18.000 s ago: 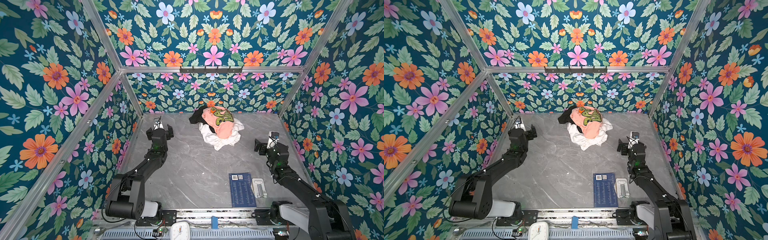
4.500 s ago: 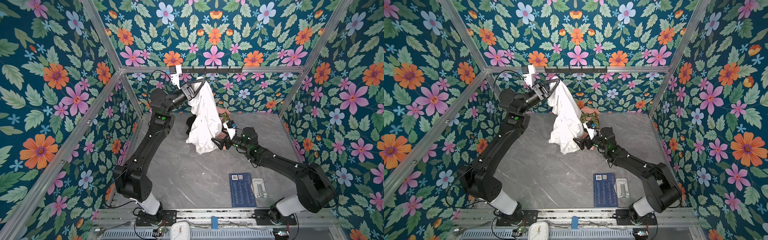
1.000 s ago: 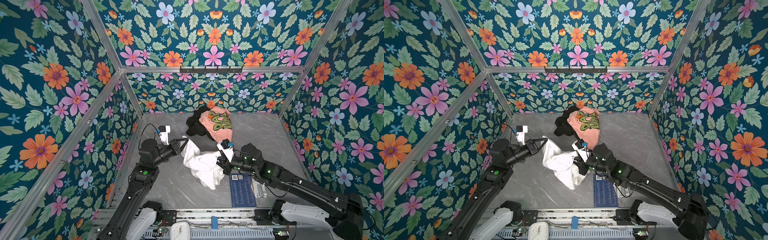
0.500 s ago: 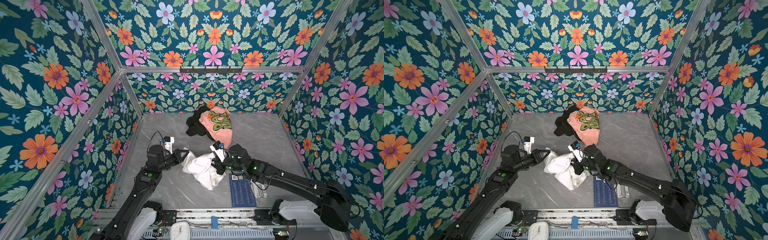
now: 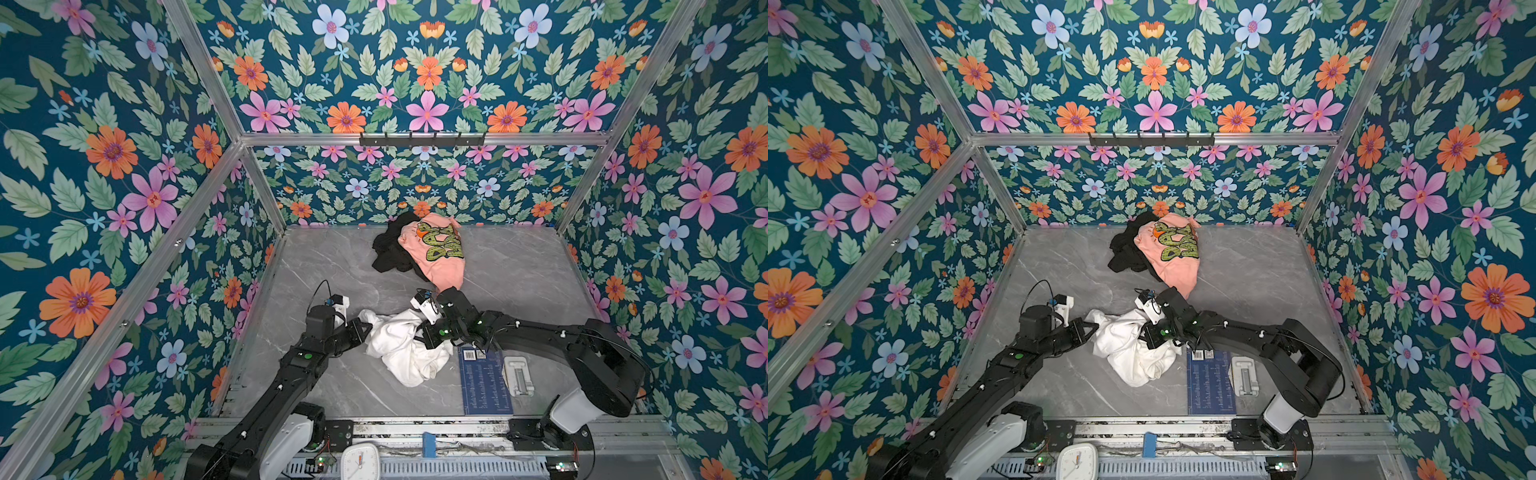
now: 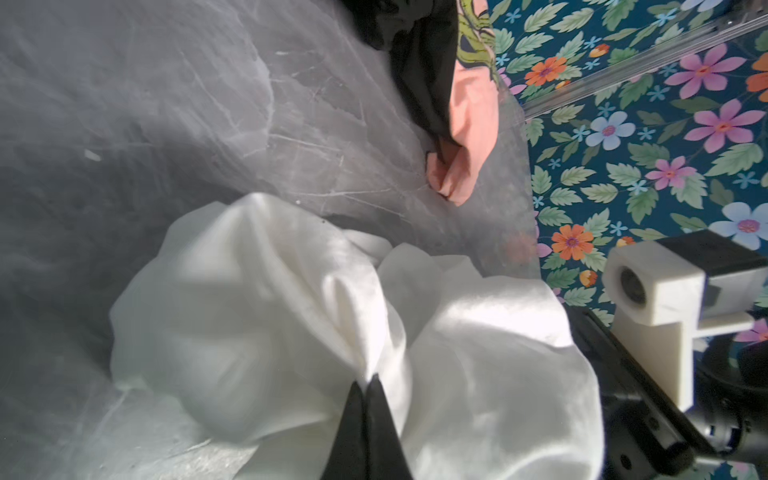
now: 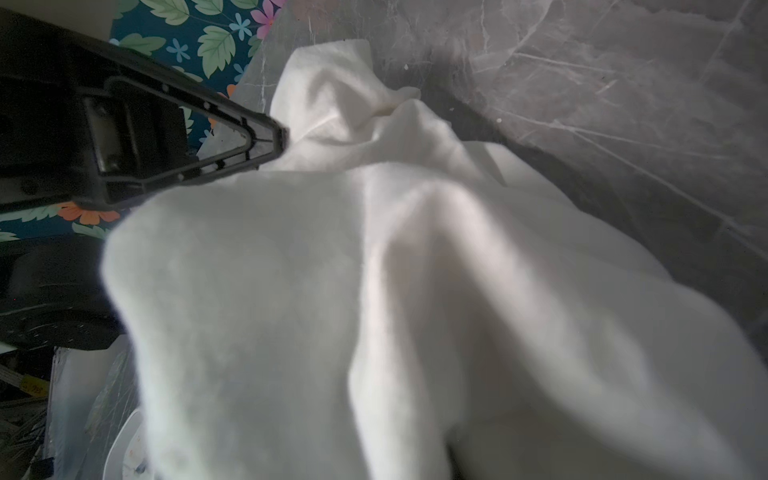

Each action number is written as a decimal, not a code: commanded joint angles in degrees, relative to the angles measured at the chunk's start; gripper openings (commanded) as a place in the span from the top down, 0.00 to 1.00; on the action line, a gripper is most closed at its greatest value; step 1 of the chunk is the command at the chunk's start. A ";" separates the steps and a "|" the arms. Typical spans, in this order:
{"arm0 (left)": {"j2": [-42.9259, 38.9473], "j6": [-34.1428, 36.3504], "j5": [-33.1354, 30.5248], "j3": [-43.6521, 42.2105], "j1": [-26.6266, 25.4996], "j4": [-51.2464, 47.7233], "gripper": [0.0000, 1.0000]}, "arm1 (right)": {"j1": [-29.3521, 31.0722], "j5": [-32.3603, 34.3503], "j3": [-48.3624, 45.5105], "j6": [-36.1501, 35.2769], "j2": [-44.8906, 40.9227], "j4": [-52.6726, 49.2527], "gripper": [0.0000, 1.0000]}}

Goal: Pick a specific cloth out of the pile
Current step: 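Carry the white shirt with both grippers toward the robot and lower it, then open both grippers to release the white shirt on the table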

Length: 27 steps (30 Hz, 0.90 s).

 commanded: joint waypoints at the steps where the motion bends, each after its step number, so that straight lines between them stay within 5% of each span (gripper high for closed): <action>1: 0.30 2.29 -2.80 -0.29 0.06 2.03 1.00 | -0.84 -0.59 0.75 0.73 1.70 0.02 1.00; 6: 0.85 3.24 -3.76 0.05 0.01 2.05 0.93 | -1.22 -1.80 1.43 0.23 3.64 -1.81 0.98; 12: 0.18 4.85 -5.81 4.11 0.06 -0.17 0.48 | -1.22 1.49 -0.63 -2.65 -4.48 -4.21 0.42; 17: -1.62 7.19 -9.72 9.37 0.08 -4.77 0.23 | -1.18 6.45 -0.32 -5.07 -11.78 -10.80 0.11; 24: -1.86 13.85 -19.42 19.29 0.91 -12.36 0.10 | -1.32 19.08 0.40 -11.67 -23.63 -17.46 0.01; 27: -0.75 15.22 -24.68 22.69 0.91 -11.90 0.04 | -1.33 34.34 -1.48 -15.41 -28.12 -15.96 0.01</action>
